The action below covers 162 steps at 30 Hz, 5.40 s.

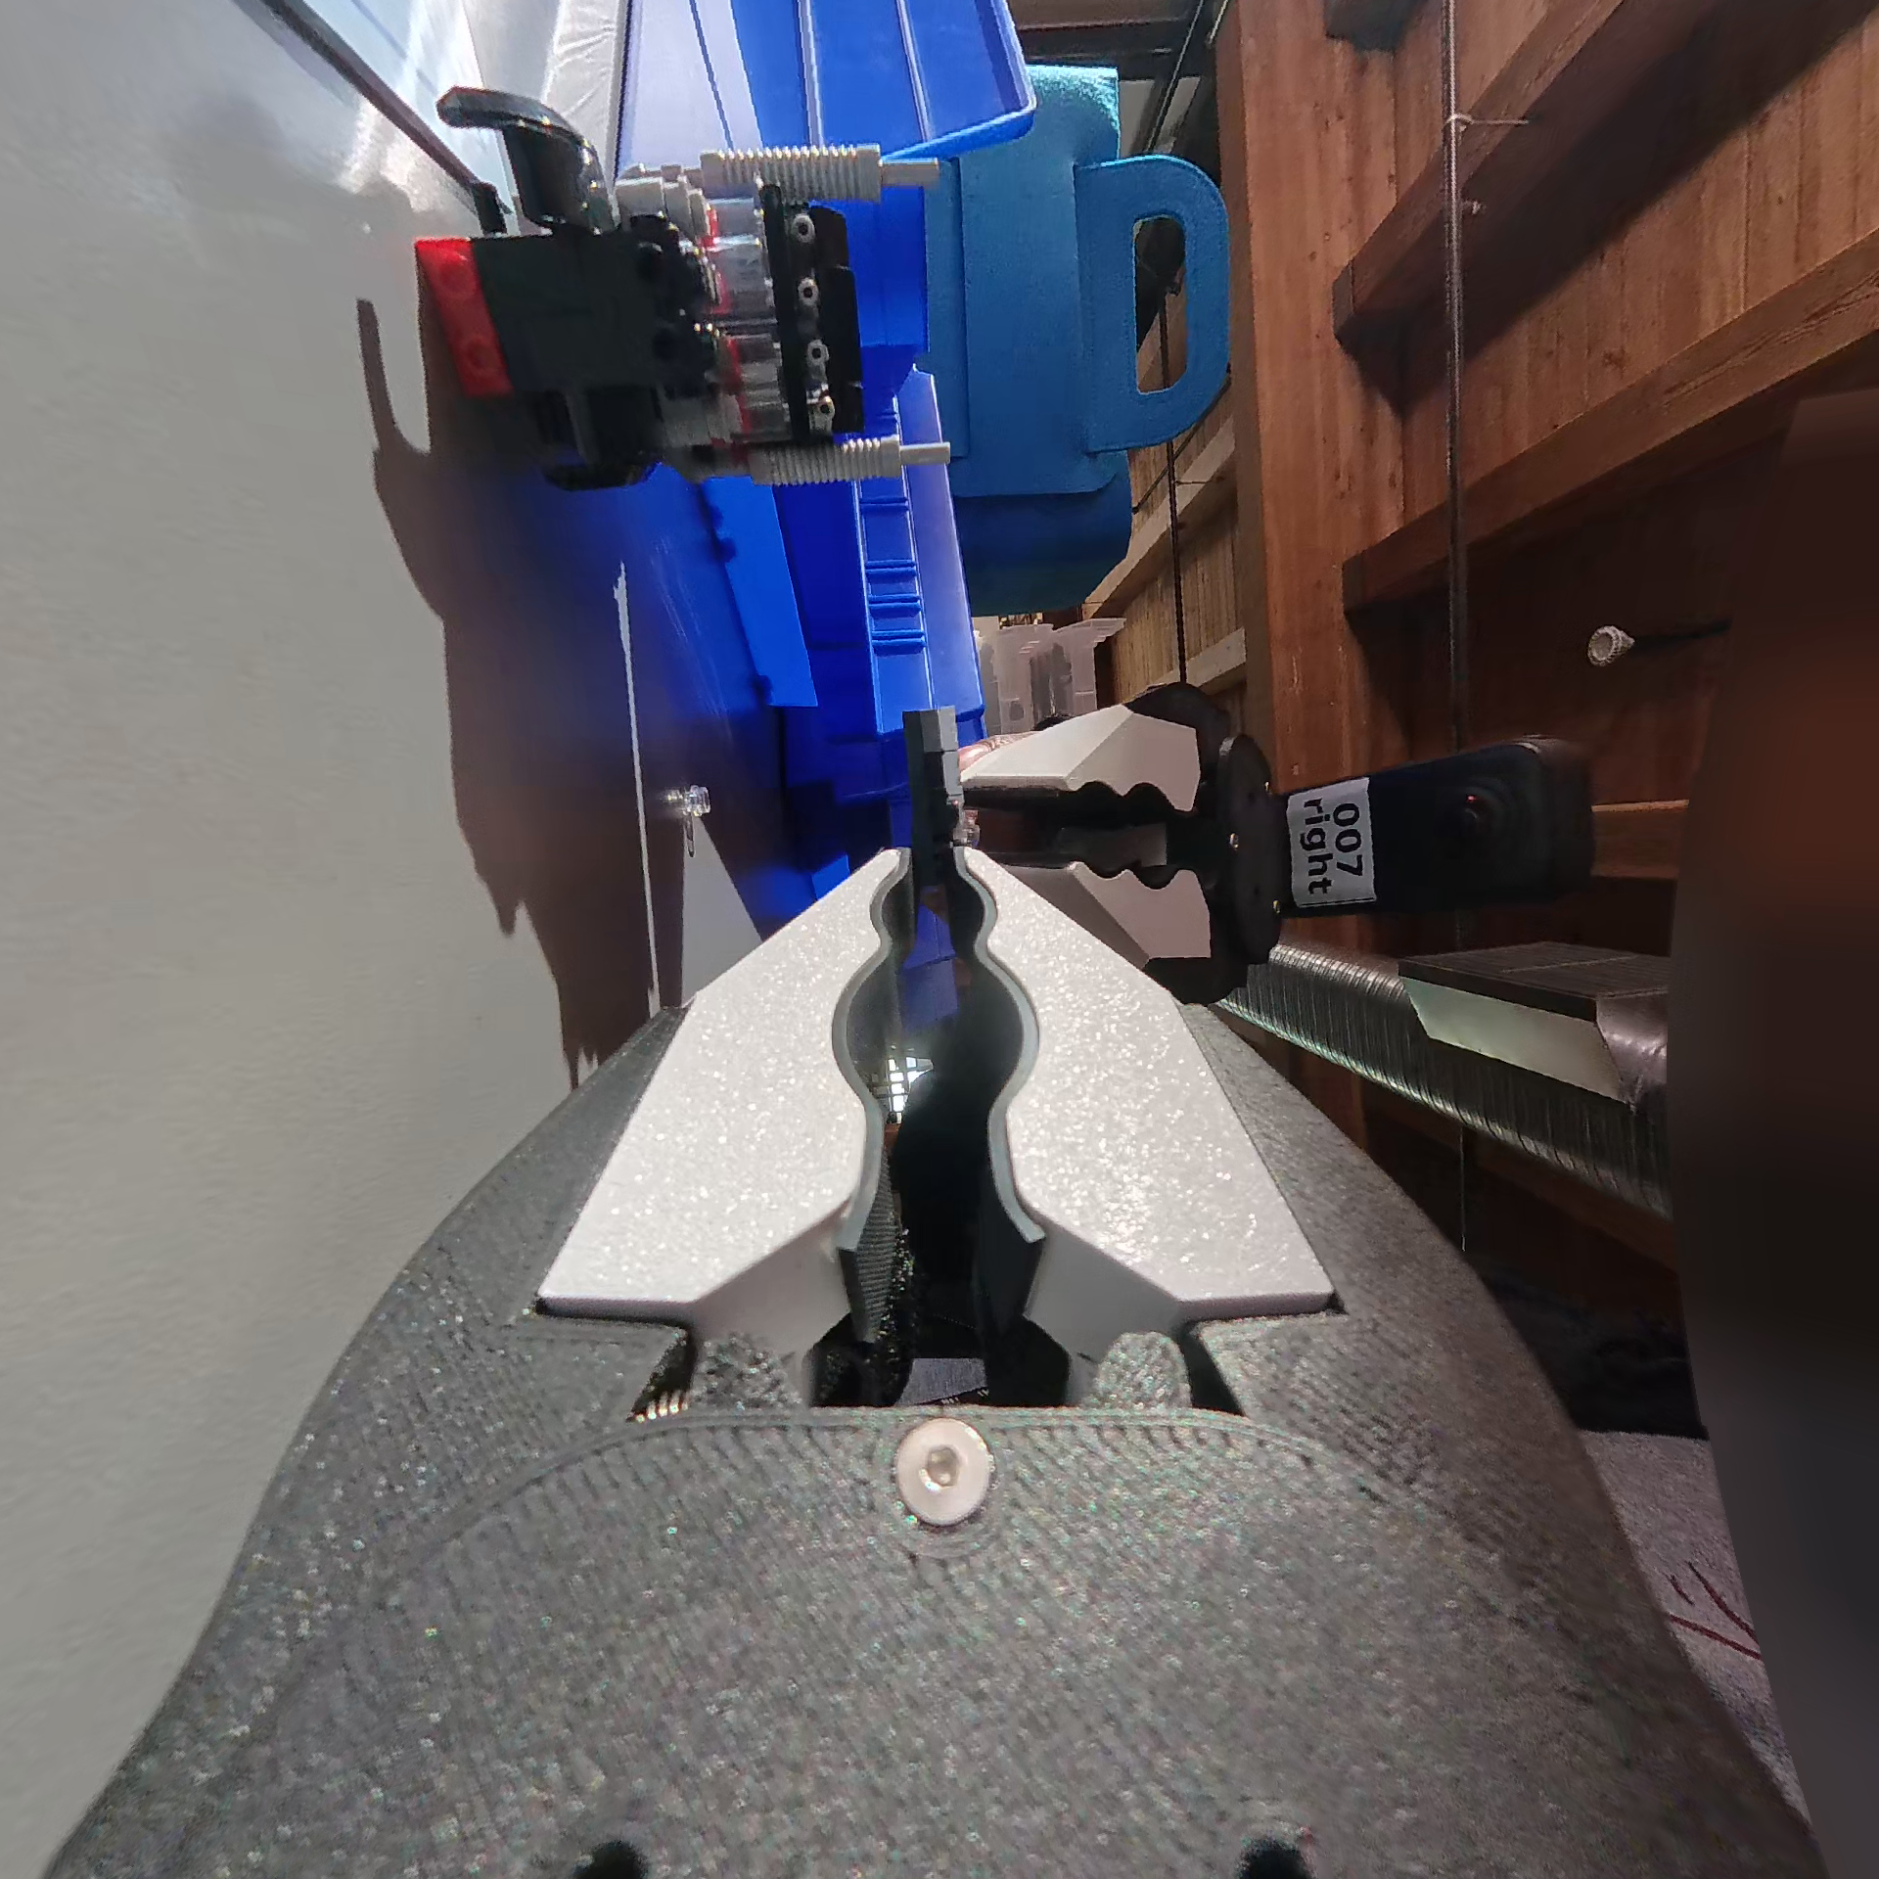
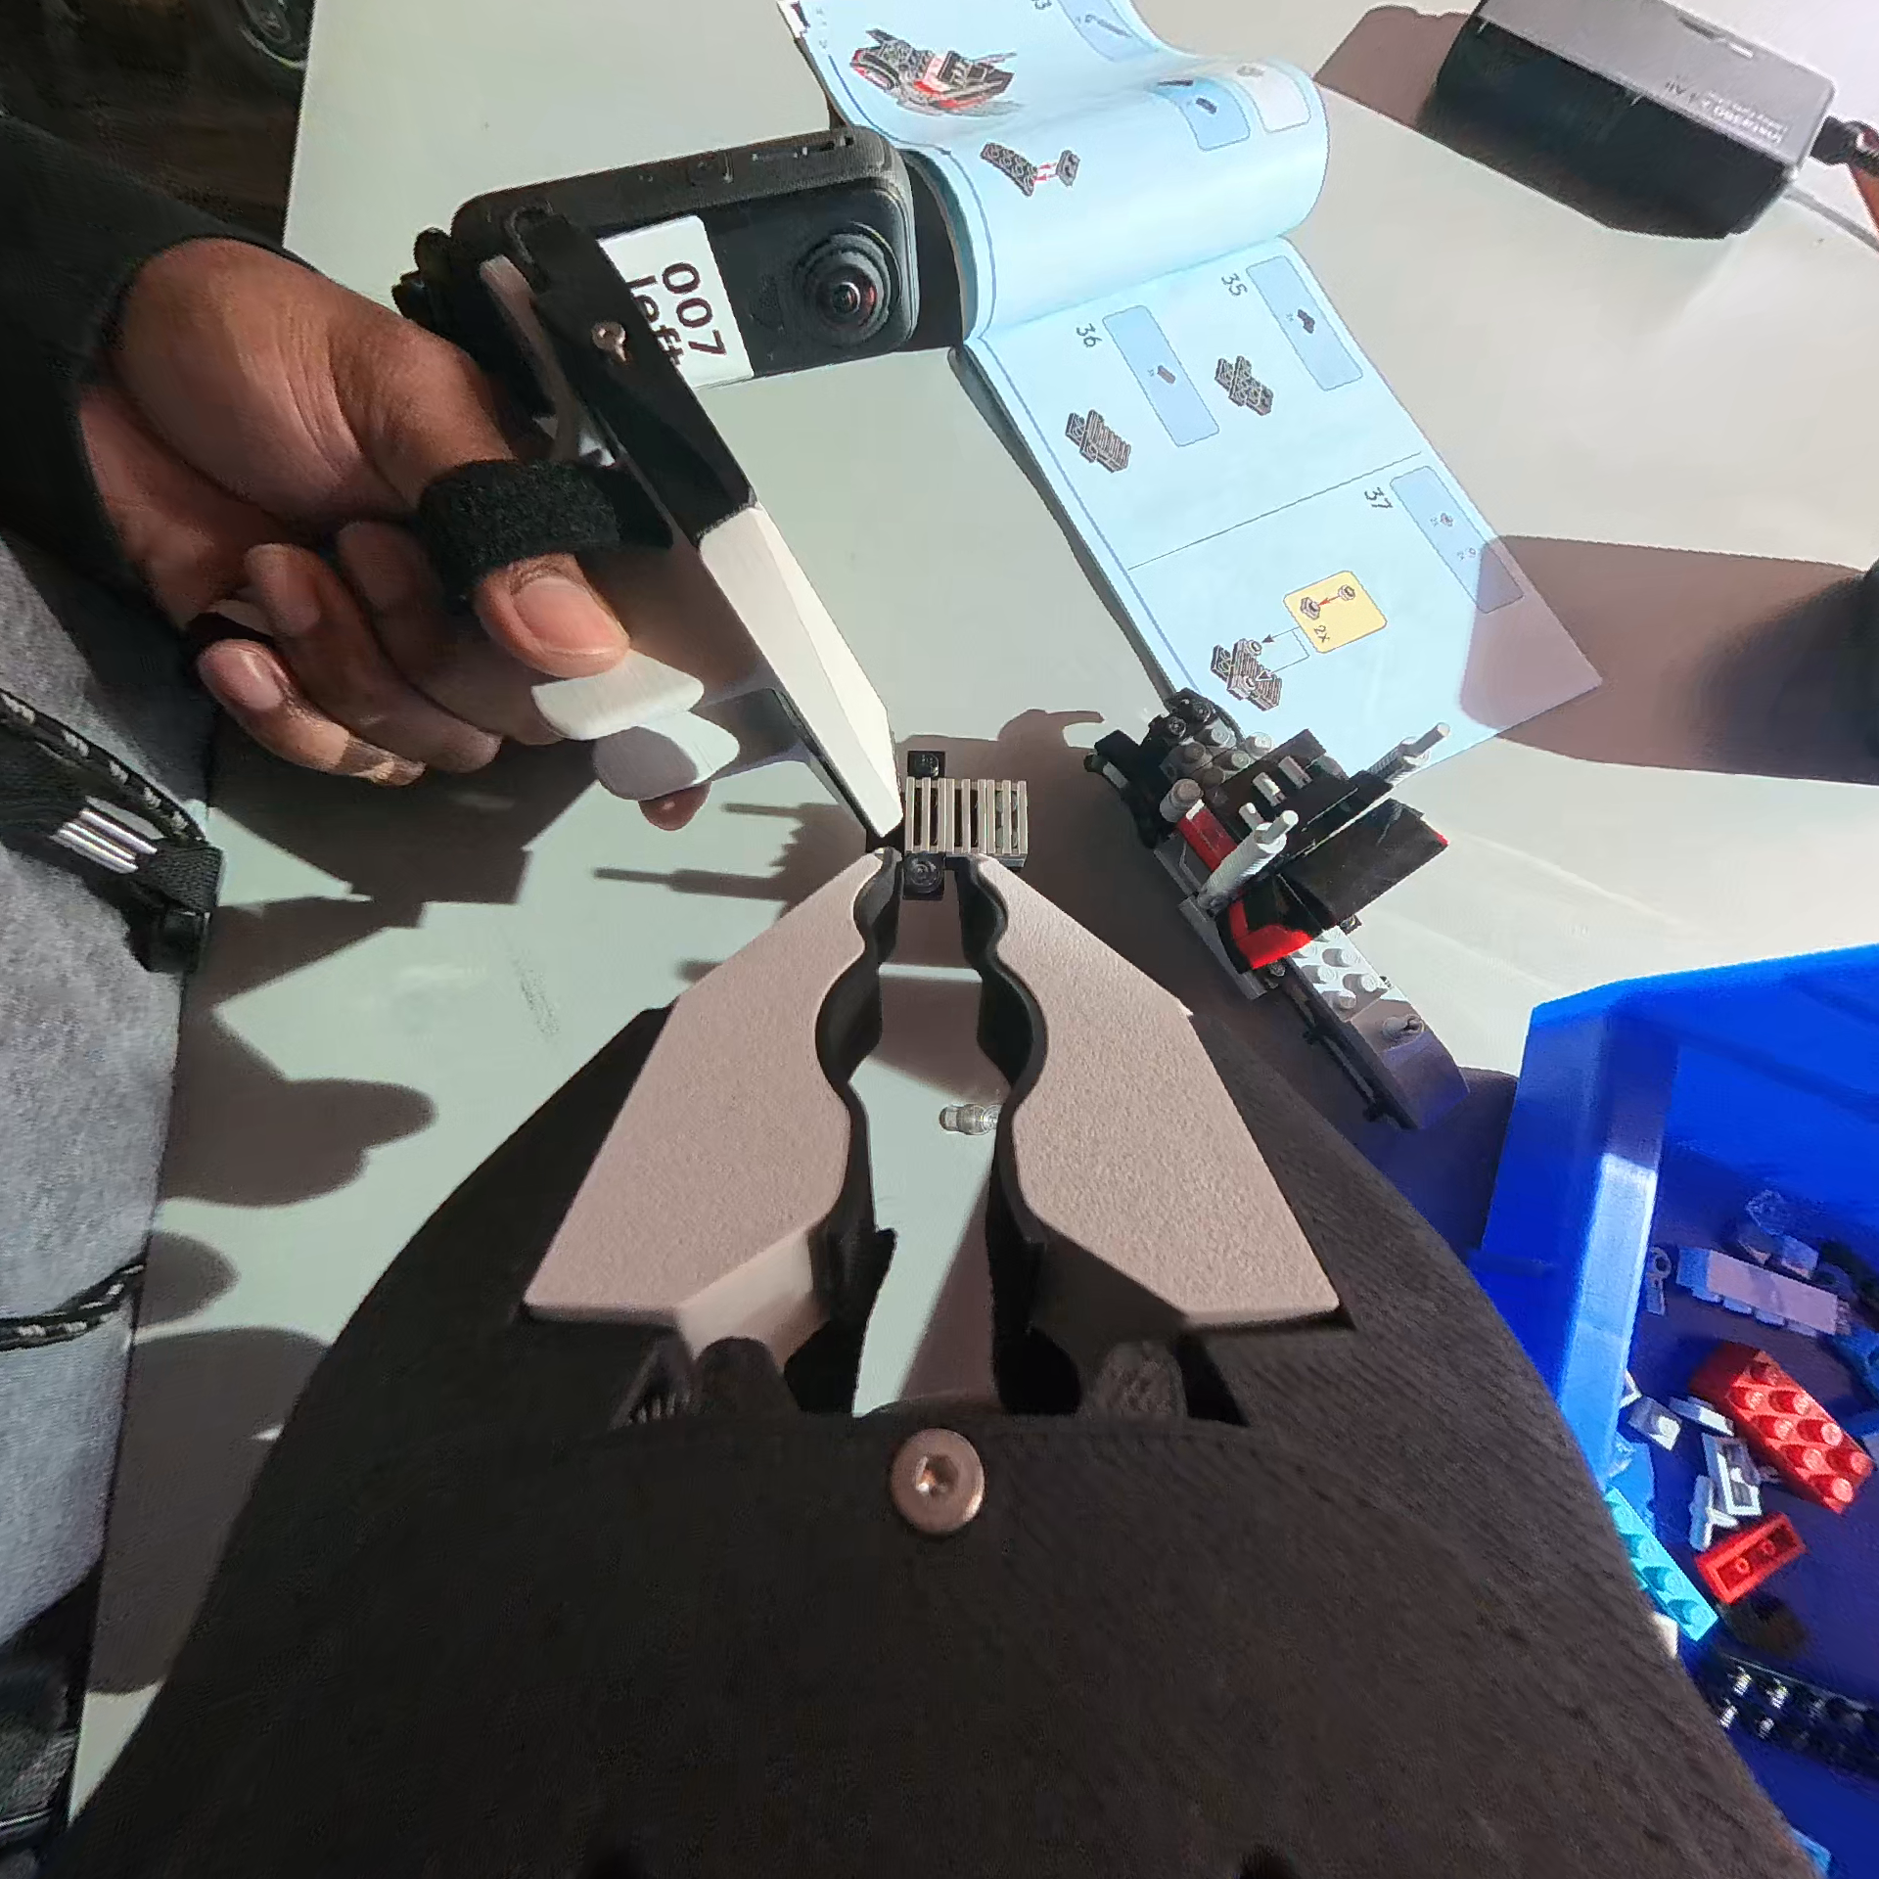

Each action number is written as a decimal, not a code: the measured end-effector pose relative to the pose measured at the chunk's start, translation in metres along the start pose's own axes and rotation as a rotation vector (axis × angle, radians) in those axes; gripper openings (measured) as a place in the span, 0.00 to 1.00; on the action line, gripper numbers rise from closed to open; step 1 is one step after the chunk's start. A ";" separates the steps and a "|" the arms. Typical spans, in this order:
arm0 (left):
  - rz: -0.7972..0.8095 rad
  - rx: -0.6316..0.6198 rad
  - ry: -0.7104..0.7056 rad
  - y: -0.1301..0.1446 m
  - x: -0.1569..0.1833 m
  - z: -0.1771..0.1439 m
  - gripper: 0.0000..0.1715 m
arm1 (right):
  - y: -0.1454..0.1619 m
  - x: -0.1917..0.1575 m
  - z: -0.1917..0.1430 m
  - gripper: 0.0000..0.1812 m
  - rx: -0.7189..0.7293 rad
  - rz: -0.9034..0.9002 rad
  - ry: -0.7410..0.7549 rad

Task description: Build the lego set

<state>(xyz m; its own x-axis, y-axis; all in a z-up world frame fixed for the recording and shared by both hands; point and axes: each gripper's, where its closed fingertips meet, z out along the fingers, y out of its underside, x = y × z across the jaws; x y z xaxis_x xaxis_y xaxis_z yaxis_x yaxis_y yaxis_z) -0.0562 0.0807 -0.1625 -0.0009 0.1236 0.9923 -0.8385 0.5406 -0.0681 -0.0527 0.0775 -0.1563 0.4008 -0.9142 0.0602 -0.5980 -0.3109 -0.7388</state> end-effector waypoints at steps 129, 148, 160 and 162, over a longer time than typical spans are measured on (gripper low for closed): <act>0.921 -0.331 0.352 0.050 0.073 -0.011 0.06 | -0.042 -0.063 -0.043 0.06 0.629 0.635 -0.424; 1.112 -0.302 0.371 0.053 0.080 -0.016 0.06 | -0.049 -0.066 -0.047 0.06 0.646 0.356 -0.207; 1.141 -0.332 0.384 0.057 0.079 -0.020 0.06 | -0.048 -0.071 -0.048 0.06 0.641 0.359 -0.245; 1.142 -0.335 0.390 0.058 0.080 -0.021 0.06 | -0.047 -0.072 -0.048 0.06 0.651 0.370 -0.262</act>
<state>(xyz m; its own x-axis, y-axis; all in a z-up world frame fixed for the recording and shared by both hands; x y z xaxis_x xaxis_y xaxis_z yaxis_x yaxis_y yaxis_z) -0.0939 0.1395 -0.0895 -0.4261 0.8677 0.2559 -0.2855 0.1394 -0.9482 -0.0867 0.1453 -0.0933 0.4543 -0.8123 -0.3657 -0.2304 0.2894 -0.9291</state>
